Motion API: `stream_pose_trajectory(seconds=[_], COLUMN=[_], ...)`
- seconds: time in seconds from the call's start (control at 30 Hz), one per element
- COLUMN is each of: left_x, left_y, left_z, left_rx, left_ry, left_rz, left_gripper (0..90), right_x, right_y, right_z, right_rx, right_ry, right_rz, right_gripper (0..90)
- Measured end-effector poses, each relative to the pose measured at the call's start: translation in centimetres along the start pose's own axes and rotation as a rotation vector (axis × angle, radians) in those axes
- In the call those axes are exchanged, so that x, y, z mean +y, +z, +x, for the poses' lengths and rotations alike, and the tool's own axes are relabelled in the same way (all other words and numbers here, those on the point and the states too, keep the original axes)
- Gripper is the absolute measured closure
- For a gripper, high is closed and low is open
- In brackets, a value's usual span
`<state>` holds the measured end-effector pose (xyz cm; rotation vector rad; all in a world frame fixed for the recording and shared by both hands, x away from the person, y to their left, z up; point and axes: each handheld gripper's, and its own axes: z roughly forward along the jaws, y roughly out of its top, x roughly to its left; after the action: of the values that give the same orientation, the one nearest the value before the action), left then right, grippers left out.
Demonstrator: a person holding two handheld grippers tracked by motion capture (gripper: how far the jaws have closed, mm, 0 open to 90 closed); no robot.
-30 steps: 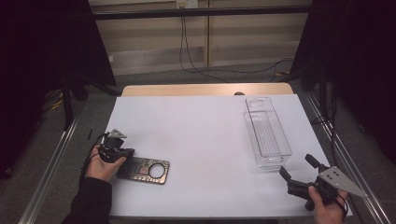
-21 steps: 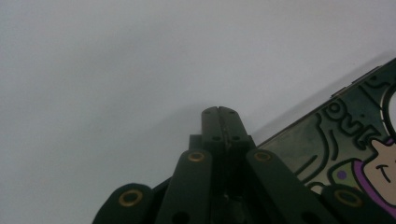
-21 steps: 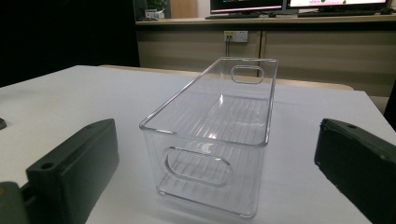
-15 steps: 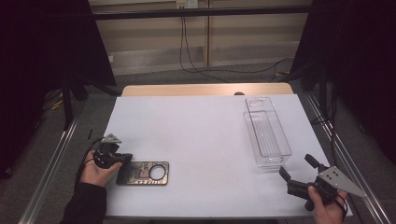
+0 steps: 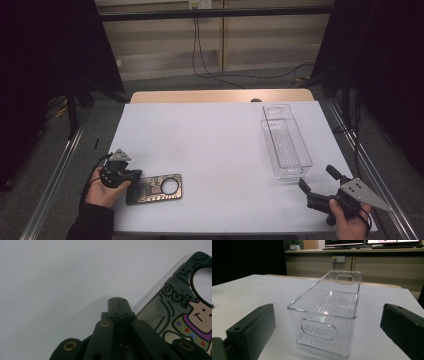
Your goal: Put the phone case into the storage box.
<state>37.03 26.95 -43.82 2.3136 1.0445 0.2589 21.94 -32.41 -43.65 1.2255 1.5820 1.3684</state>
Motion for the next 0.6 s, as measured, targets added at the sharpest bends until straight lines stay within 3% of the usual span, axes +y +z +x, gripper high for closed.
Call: stream_pose_trajectory(seconds=[0.6], left_x=[-0.5], left_y=[-0.4], left_z=[-1.1], left_rx=[-0.028], left_ry=[0.018], left_rz=[0.0], left_gripper=[90.0], right_x=[0.0], right_y=[0.1], right_z=[0.0], right_rx=[0.003], right_ry=[-0.005], right_rz=[0.001], right_gripper=[0.0])
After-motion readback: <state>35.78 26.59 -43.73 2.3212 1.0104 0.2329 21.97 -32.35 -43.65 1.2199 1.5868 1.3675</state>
